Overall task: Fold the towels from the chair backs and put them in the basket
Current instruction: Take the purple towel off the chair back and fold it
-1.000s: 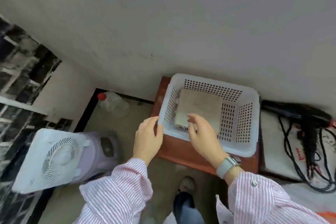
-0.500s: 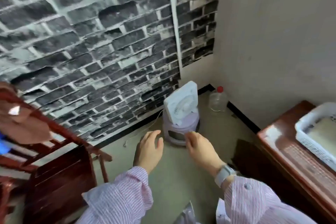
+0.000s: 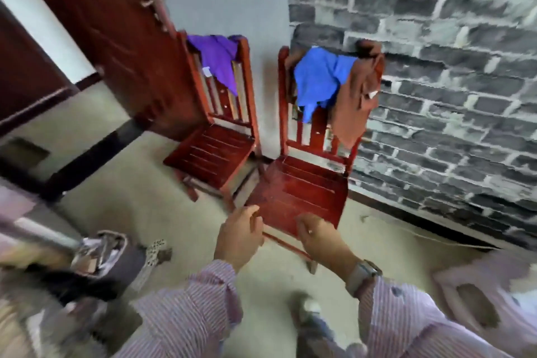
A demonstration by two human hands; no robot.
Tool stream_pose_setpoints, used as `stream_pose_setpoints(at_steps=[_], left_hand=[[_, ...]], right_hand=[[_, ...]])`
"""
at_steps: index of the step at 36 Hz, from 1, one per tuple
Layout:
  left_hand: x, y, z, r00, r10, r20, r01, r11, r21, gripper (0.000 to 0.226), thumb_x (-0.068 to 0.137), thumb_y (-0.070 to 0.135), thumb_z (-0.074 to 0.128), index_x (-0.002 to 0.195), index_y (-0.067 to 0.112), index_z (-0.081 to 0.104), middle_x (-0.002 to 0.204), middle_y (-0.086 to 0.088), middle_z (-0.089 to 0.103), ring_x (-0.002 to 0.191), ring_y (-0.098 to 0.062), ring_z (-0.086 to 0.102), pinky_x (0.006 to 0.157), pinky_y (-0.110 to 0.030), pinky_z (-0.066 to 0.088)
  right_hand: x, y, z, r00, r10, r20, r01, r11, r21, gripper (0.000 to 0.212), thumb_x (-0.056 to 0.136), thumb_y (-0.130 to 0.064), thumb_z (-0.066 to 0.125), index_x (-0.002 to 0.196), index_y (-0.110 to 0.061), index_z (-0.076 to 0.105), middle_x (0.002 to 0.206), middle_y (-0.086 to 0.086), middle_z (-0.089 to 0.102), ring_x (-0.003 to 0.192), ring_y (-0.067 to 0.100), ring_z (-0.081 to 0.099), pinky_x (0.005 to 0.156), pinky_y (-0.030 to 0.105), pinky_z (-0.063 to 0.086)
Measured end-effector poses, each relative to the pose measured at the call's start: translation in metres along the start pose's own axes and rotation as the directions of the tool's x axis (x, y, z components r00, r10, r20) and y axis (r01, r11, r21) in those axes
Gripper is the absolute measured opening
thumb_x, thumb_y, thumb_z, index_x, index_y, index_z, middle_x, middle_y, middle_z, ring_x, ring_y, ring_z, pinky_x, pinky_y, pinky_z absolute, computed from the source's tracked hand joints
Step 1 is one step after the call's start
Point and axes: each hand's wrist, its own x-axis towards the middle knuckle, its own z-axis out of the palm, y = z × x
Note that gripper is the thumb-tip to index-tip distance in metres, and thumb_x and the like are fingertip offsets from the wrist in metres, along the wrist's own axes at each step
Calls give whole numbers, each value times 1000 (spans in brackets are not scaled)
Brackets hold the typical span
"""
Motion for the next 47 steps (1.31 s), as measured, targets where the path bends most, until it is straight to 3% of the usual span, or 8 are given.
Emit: stream_pose_setpoints(at_steps=[9,14,20,27,33,38,44,47], left_hand=[[106,-102,-47,985,-172,-29,172,985,0,45,81,32,36,112,11,60,115,-10,59,108,-26,52,95,-34,38],[230,-131,-85,992,-122,-37,125,988,94,34,93,24,44,124,14,53,125,-3,55,114,-18,48,98,-30,35],[349,-142,-142,997,-76,-26,79,986,145,37,95,28,39,129,16,48,129,-2,50,118,-18,46,101,-39,39],[459,-167,-182,999,-29,-24,31,994,101,37,95,27,39,130,15,48,131,-1,50,120,-17,46,103,-34,38],[580,-178,-204,998,66,-21,-65,995,72,34,92,22,44,124,14,52,127,-4,51,117,-23,47,101,-37,37],[689,-179,-212,961,278,7,-278,957,88,34,91,18,48,124,10,52,124,-7,53,115,-24,47,99,-31,33],[789,-177,-205,866,498,49,-500,854,143,46,85,27,54,128,11,50,130,-9,50,119,-29,46,97,-42,41],[819,-167,-198,841,525,135,-542,814,209,54,89,38,51,138,19,37,139,-2,42,127,-22,38,99,-38,35]], right_hand=[[157,-82,65,968,-163,190,190,973,-133,26,94,-20,39,100,-9,62,104,9,66,96,28,61,83,37,47],[277,-129,68,970,-170,175,199,966,-166,27,95,-18,36,107,-7,58,101,11,66,93,28,63,80,34,47],[390,-189,55,970,-189,155,215,962,-170,27,97,-21,35,108,-14,58,92,-1,60,87,18,60,70,19,36],[500,-229,43,981,-192,1,190,969,-159,30,94,-16,38,117,-11,57,113,9,64,100,27,60,84,30,44],[605,-253,25,959,-123,-256,88,986,-143,28,88,-11,47,112,-8,59,111,16,61,100,36,57,83,44,47],[687,-267,8,878,-110,-467,-52,946,-320,35,82,-16,55,115,-5,59,109,19,60,102,40,53,82,47,43],[750,-279,4,900,98,-425,-295,853,-429,55,87,-40,51,137,-23,35,132,5,43,123,28,38,96,42,32],[763,-280,4,882,132,-452,-333,854,-400,40,90,-37,49,127,-23,49,126,4,48,120,27,41,95,40,34]])
